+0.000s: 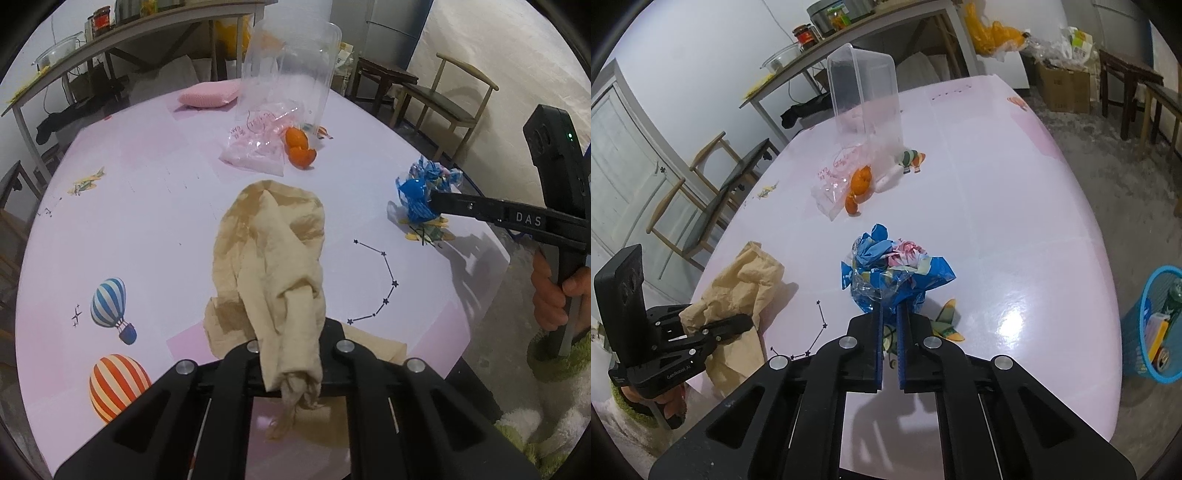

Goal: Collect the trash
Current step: 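Lift the cloth and wrapper with both grippers and turn toward the wastebasket, then open both grippers over the blue wastebasket to drop the cloth and wrapper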

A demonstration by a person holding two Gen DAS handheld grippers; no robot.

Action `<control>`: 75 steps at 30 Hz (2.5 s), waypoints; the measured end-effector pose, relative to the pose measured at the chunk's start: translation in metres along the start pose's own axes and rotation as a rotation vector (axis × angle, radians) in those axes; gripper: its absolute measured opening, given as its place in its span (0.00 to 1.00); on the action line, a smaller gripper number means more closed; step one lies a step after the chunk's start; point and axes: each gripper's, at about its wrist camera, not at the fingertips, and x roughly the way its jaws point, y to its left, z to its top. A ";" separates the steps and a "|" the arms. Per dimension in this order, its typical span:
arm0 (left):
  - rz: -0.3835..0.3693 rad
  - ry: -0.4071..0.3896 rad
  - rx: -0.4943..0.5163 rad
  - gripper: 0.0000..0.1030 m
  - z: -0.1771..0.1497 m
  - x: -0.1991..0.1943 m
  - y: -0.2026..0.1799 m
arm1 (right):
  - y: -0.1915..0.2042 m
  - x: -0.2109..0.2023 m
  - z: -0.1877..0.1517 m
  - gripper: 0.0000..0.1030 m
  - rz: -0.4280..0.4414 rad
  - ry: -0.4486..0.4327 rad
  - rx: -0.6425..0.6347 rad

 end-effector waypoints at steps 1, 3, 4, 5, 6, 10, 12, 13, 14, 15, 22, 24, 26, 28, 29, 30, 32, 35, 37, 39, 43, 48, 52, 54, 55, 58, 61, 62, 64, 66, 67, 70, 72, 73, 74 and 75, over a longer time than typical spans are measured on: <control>0.004 -0.003 0.001 0.06 0.000 -0.001 -0.001 | 0.000 -0.001 0.000 0.04 0.000 -0.001 0.002; 0.014 -0.007 0.011 0.06 0.001 -0.002 -0.002 | 0.000 -0.002 -0.001 0.04 0.000 -0.004 0.003; 0.020 -0.009 0.015 0.06 0.001 -0.002 -0.003 | 0.000 -0.002 0.000 0.04 0.000 -0.005 0.004; 0.025 -0.011 0.018 0.06 0.001 -0.003 -0.003 | 0.000 -0.003 0.000 0.04 0.000 -0.008 0.004; 0.029 -0.012 0.018 0.06 0.001 -0.004 -0.004 | 0.000 -0.004 0.000 0.04 0.000 -0.009 0.004; 0.037 -0.020 0.016 0.06 0.002 -0.007 -0.005 | 0.001 -0.007 0.001 0.04 0.000 -0.017 0.003; 0.046 -0.026 0.022 0.06 0.003 -0.009 -0.006 | 0.002 -0.009 0.002 0.04 0.001 -0.023 0.003; 0.050 -0.028 0.025 0.06 0.003 -0.009 -0.007 | 0.002 -0.011 0.003 0.04 0.002 -0.025 0.003; 0.054 -0.031 0.029 0.06 0.003 -0.010 -0.009 | 0.002 -0.012 0.003 0.04 0.003 -0.028 0.004; 0.057 -0.032 0.032 0.06 0.003 -0.011 -0.010 | 0.002 -0.014 0.004 0.04 0.003 -0.032 0.004; 0.071 -0.049 0.045 0.06 0.008 -0.017 -0.016 | -0.002 -0.025 0.006 0.04 0.006 -0.054 0.006; 0.074 -0.055 0.050 0.06 0.009 -0.019 -0.020 | -0.004 -0.029 0.007 0.04 0.006 -0.063 0.008; 0.073 -0.060 0.058 0.06 0.011 -0.021 -0.024 | -0.006 -0.035 0.007 0.04 0.004 -0.079 0.010; 0.073 -0.066 0.069 0.06 0.014 -0.022 -0.028 | -0.010 -0.043 0.007 0.04 0.002 -0.097 0.017; 0.072 -0.072 0.077 0.06 0.016 -0.022 -0.031 | -0.012 -0.047 0.007 0.04 0.001 -0.106 0.020; 0.069 -0.077 0.086 0.06 0.018 -0.023 -0.035 | -0.014 -0.051 0.007 0.04 -0.002 -0.113 0.023; 0.062 -0.088 0.106 0.06 0.024 -0.024 -0.044 | -0.020 -0.062 0.006 0.03 -0.011 -0.136 0.033; 0.046 -0.106 0.141 0.06 0.036 -0.025 -0.058 | -0.031 -0.077 0.006 0.03 -0.026 -0.167 0.055; 0.028 -0.122 0.174 0.06 0.046 -0.025 -0.072 | -0.043 -0.092 0.005 0.03 -0.051 -0.199 0.078; 0.006 -0.136 0.203 0.06 0.057 -0.024 -0.087 | -0.055 -0.108 0.003 0.03 -0.085 -0.227 0.097; -0.067 -0.160 0.250 0.06 0.080 -0.019 -0.119 | -0.089 -0.145 -0.004 0.03 -0.184 -0.291 0.153; -0.187 -0.188 0.318 0.06 0.117 -0.009 -0.180 | -0.135 -0.187 -0.024 0.03 -0.313 -0.353 0.251; -0.287 -0.162 0.366 0.07 0.142 0.011 -0.235 | -0.179 -0.211 -0.048 0.03 -0.389 -0.384 0.359; -0.332 -0.125 0.387 0.07 0.151 0.028 -0.265 | -0.198 -0.217 -0.060 0.03 -0.415 -0.389 0.406; -0.350 -0.102 0.403 0.07 0.156 0.040 -0.284 | -0.210 -0.218 -0.066 0.03 -0.424 -0.386 0.432; -0.368 -0.041 0.443 0.07 0.165 0.072 -0.324 | -0.240 -0.215 -0.081 0.03 -0.446 -0.367 0.503; -0.387 0.062 0.447 0.07 0.175 0.121 -0.367 | -0.270 -0.206 -0.093 0.03 -0.447 -0.339 0.570; -0.388 0.084 0.447 0.07 0.177 0.134 -0.377 | -0.281 -0.200 -0.097 0.03 -0.448 -0.326 0.594; -0.385 0.147 0.451 0.08 0.183 0.170 -0.402 | -0.303 -0.189 -0.102 0.03 -0.440 -0.302 0.631; -0.380 0.205 0.433 0.08 0.186 0.201 -0.419 | -0.322 -0.179 -0.106 0.03 -0.430 -0.280 0.666; -0.382 0.231 0.421 0.08 0.188 0.213 -0.424 | -0.333 -0.171 -0.107 0.03 -0.425 -0.267 0.685; -0.356 0.305 0.400 0.08 0.191 0.261 -0.445 | -0.358 -0.157 -0.113 0.03 -0.407 -0.240 0.733; -0.361 0.339 0.382 0.08 0.192 0.284 -0.459 | -0.378 -0.145 -0.117 0.03 -0.394 -0.226 0.777; -0.353 0.365 0.368 0.08 0.192 0.301 -0.465 | -0.389 -0.138 -0.118 0.03 -0.389 -0.220 0.803; -0.341 0.384 0.356 0.08 0.194 0.314 -0.469 | -0.394 -0.138 -0.121 0.03 -0.388 -0.217 0.817; -0.332 0.396 0.343 0.08 0.196 0.326 -0.472 | -0.406 -0.131 -0.123 0.03 -0.383 -0.213 0.844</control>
